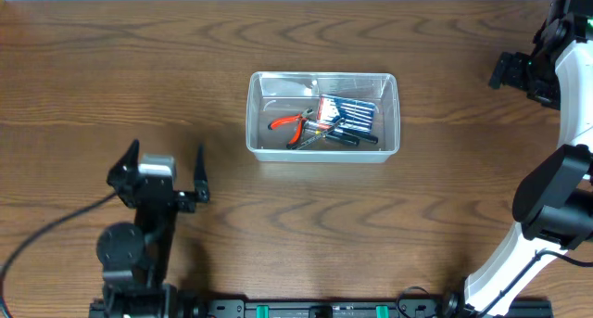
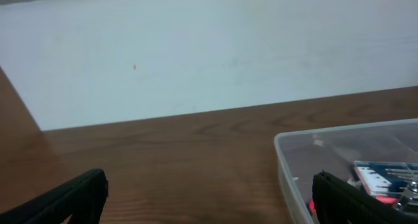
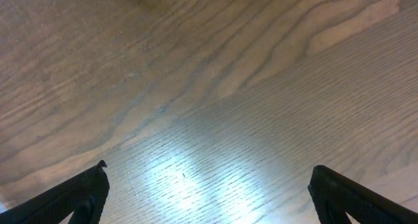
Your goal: Pack container
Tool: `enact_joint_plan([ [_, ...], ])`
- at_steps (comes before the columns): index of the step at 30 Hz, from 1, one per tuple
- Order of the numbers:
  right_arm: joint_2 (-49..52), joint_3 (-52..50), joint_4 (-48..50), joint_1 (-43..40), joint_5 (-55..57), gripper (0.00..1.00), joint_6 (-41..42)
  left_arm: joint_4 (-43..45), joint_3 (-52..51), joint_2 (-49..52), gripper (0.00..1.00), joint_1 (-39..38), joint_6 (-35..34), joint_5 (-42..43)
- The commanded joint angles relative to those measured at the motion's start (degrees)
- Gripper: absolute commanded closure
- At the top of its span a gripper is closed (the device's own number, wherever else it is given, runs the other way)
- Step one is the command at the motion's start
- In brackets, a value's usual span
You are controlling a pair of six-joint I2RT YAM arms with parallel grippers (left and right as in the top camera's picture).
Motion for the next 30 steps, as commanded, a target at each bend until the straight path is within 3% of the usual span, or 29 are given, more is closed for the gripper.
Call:
enact_joint_plan([
  [1, 0.13, -0.15, 0.13, -0.22, 0.17, 0.01, 0.76, 2.12, -4.0, -5.18, 0.02, -0.39, 0.72, -0.11],
  [12, 0.13, -0.15, 0.13, -0.22, 0.17, 0.01, 0.79, 3.76, -13.6, -17.7, 0.02, -0.39, 0.72, -0.11],
  [24, 0.13, -0.15, 0.13, -0.22, 0.17, 0.01, 0.79, 3.37, -16.04, -18.01, 0.02, -0.39, 0.66, -2.25],
  [30, 0.13, -0.15, 0.13, -0.22, 0.17, 0.01, 0.79, 2.84, -18.78, -18.01, 0.02, -0.39, -2.99, -2.23],
])
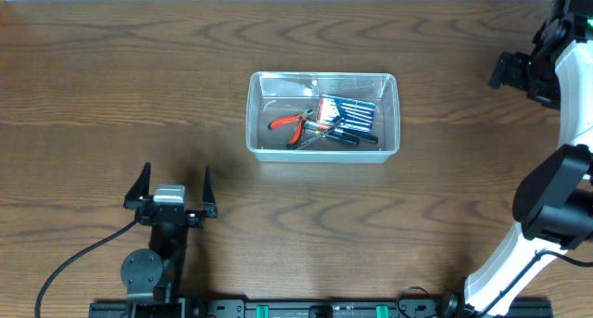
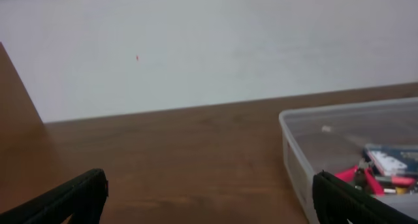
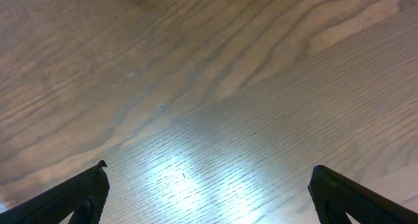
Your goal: Pack container
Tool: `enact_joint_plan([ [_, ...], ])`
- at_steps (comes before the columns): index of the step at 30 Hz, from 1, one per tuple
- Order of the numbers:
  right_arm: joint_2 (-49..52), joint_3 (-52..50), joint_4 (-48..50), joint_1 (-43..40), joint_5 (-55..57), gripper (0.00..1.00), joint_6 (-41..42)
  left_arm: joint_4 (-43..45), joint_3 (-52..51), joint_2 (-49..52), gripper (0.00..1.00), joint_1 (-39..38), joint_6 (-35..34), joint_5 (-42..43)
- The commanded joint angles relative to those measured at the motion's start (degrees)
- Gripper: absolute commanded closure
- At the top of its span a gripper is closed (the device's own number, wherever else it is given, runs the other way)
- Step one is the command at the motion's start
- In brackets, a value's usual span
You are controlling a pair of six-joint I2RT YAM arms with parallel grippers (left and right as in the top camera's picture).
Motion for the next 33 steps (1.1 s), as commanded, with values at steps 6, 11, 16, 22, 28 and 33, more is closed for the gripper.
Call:
enact_joint_plan([
  [6, 0.13, -0.15, 0.13, -0.22, 0.17, 0.01, 0.76, -2.05, -3.3, -0.52, 0.02, -0.22, -2.14, -0.68],
  [11, 0.13, -0.15, 0.13, -0.22, 0.17, 0.01, 0.76, -5.42, -3.3, -0.52, 0.02, -0.04, -2.16, -1.05],
  [16, 0.13, -0.15, 0.13, -0.22, 0.17, 0.01, 0.76, -5.64, -3.3, -0.52, 0.02, -0.04, -2.14, -3.37],
  [22, 0.13, -0.15, 0.13, -0.22, 0.17, 0.01, 0.76, -5.6, -3.3, -0.52, 0.02, -0.04, -2.14, -3.48],
  [28, 0.13, -0.15, 0.13, -0.22, 0.17, 0.01, 0.79, -5.6, -3.3, -0.42, 0.02, -0.07, -2.14, -3.5],
  [33, 0.13, -0.15, 0.13, -0.22, 0.17, 0.01, 0.76, -5.6, -3.3, -0.39, 0.02, -0.07, -2.14, -3.48],
])
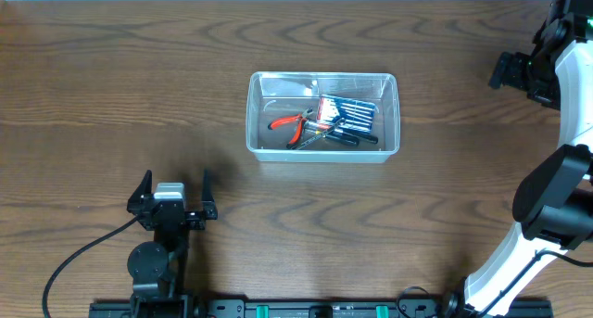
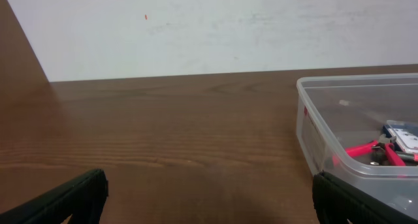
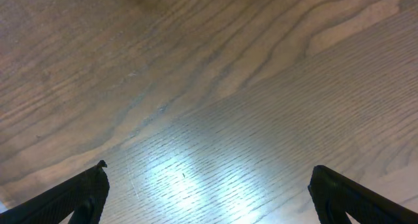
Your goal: Pack container
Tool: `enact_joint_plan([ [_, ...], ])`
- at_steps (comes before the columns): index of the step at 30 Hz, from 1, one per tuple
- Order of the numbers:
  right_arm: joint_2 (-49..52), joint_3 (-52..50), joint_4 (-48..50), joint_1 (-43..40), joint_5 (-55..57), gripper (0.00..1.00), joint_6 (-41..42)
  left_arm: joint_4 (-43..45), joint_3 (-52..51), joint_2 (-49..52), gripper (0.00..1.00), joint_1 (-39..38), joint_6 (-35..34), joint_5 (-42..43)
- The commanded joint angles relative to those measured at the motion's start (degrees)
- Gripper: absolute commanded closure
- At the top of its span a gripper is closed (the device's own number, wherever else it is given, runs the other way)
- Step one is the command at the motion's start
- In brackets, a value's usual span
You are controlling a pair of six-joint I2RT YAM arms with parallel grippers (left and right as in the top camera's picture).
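A clear plastic container [image 1: 321, 78] stands mid-table and shows at the right of the left wrist view [image 2: 313, 129]. Inside lie red-handled pliers [image 1: 288, 123], a blue card of tools [image 1: 348, 112] and dark screwdrivers [image 1: 347, 138]. My left gripper [image 1: 172, 183] rests low near the front edge, well to the container's front left, open with nothing between its fingers [image 2: 72, 196]. My right gripper [image 1: 519, 70] hangs at the far right edge, open over bare wood, its fingertips [image 3: 78, 191] wide apart.
The brown wooden table [image 1: 120, 77] runs to a white wall at the back. The right arm's white links [image 1: 556, 197] stand along the right edge. A black cable [image 1: 74, 258] trails from the left arm's base.
The left wrist camera has tilted lower, so the container and pliers sit higher and closer in its view. The left gripper shifted slightly. The right arm has not moved.
At first the left gripper was turned at an angle, front left of the container. Then it had drawn back toward the front edge and squared up, open. Now it sits there, slightly lower. The container's contents and the right arm stayed the same throughout.
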Motion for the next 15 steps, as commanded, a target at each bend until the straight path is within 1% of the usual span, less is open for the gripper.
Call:
enact_joint_plan([
  [1, 0.13, -0.15, 0.11, -0.22, 0.17, 0.01, 0.79, -2.27, -0.83, -0.35, 0.02, -0.09, -0.09, -0.24],
  [15, 0.13, -0.15, 0.11, -0.22, 0.17, 0.01, 0.76, -2.27, -0.83, -0.35, 0.02, -0.09, -0.09, -0.24],
])
